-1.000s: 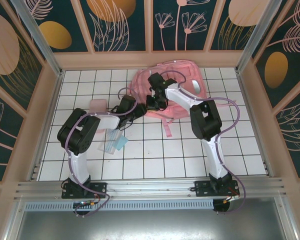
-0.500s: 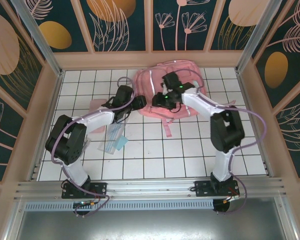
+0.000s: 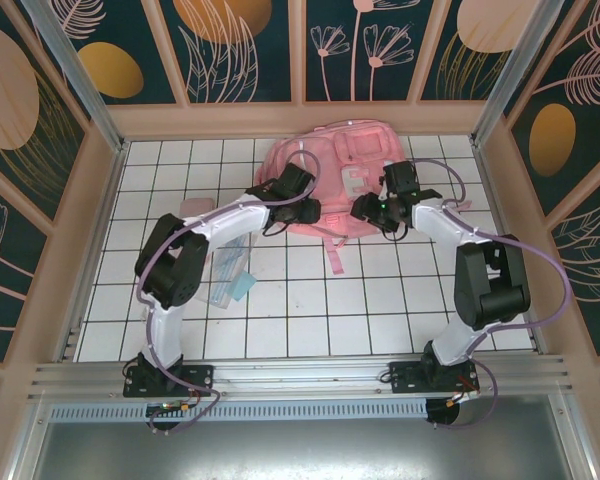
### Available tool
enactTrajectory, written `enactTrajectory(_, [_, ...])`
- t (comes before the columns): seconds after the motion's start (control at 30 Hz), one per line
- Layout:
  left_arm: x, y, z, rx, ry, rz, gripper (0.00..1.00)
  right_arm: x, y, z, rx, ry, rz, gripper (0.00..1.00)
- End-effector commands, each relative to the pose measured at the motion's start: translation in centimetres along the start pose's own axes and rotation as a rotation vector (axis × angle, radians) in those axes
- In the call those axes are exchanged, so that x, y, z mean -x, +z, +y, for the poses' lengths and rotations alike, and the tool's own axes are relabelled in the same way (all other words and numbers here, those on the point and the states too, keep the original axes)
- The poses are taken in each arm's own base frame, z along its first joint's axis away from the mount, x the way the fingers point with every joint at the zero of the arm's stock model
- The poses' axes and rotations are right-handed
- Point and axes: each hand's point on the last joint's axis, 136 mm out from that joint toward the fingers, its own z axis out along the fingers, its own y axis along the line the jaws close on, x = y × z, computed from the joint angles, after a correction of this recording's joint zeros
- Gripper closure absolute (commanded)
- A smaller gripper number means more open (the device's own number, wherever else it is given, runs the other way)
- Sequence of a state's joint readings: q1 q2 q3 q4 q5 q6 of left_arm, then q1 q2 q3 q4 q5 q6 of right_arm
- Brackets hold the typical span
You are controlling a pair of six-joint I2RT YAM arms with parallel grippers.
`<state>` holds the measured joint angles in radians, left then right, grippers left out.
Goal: Pack the student bag
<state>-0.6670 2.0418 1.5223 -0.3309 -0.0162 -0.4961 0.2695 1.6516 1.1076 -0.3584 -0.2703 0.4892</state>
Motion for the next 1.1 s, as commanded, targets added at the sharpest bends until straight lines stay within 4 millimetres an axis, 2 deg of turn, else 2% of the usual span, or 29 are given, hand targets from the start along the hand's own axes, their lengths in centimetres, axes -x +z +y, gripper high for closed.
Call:
enactTrajectory(0.0, [-1.0, 0.4, 2.0, 0.123, 0.021, 0.062, 0.54, 1.0, -0.8, 0.4, 0.02, -0.004, -0.063, 0.45])
enactTrajectory(0.13, [-1.5, 1.0, 3.0, 0.178, 0.029, 0.078, 0.57, 0.5, -0.4, -0.1, 0.016, 0.003, -0.054, 0.45])
enactTrajectory(0.23, [-2.6, 2.0, 3.1, 0.17, 0.03, 0.117, 0.61, 0.5, -0.1, -0.4, 0.004, 0.004, -0.053, 0.45])
enactTrajectory(0.37, [-3.8, 3.3, 3.1, 0.157, 0.038, 0.157, 0.78, 0.4, 0.3, -0.8, -0.006, 0.017, -0.055, 0.45])
enactTrajectory(0.43, [-4.3, 3.9, 3.1, 0.15, 0.046, 0.178, 0.83, 0.2, 0.6, -1.2, -0.015, 0.042, -0.061, 0.45])
enactTrajectory(0.53, [-4.5, 4.1, 2.6, 0.121, 0.054, 0.192, 1.0, -0.5, 1.6, -2.5, -0.027, 0.112, -0.073, 0.45])
enactTrajectory(0.67, [-3.4, 2.7, 1.4, 0.055, 0.068, 0.166, 1.0, -0.9, 3.3, -4.5, -0.046, 0.195, -0.115, 0.45])
enactTrajectory(0.83, [-1.8, -0.3, 1.7, -0.002, 0.081, 0.154, 1.0, 0.8, 4.2, -8.1, -0.12, 0.265, -0.187, 0.45])
enactTrajectory(0.93, [-2.5, -1.9, 1.1, -0.066, 0.125, 0.204, 1.0, 2.6, 4.2, -9.9, -0.147, 0.282, -0.221, 0.45])
enactTrajectory(1.07, [-4.9, -3.4, -2.0, -0.268, 0.12, 0.312, 1.0, 5.9, 4.4, -11.1, -0.172, 0.25, -0.253, 0.45])
